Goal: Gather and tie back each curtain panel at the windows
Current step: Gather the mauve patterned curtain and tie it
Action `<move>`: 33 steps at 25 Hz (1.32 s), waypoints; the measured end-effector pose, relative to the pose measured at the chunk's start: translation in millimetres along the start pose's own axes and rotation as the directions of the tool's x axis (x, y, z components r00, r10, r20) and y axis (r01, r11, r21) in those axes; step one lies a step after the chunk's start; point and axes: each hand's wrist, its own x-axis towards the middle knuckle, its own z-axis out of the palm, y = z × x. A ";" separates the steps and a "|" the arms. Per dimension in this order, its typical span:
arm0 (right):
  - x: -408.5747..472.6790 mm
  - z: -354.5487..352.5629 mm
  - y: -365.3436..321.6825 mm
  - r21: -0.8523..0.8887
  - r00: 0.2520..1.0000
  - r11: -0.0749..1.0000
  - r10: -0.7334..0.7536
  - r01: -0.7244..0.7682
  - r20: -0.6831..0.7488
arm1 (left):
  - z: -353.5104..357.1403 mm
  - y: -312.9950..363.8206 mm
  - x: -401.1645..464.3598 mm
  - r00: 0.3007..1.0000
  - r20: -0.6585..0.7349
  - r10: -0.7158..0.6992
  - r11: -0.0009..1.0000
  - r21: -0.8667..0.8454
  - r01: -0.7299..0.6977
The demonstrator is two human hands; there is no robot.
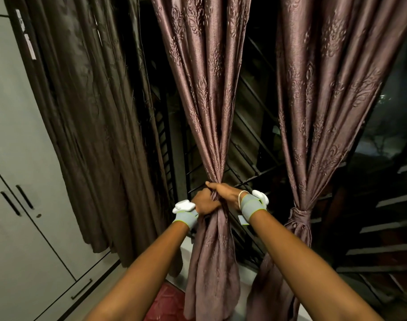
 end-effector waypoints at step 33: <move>-33.2 -48.4 -3.1 -0.689 0.948 0.714 -0.289 0.122 -0.132 | -14.4 -1.0 -22.0 0.993 0.002 0.115 0.975 -0.189 -0.112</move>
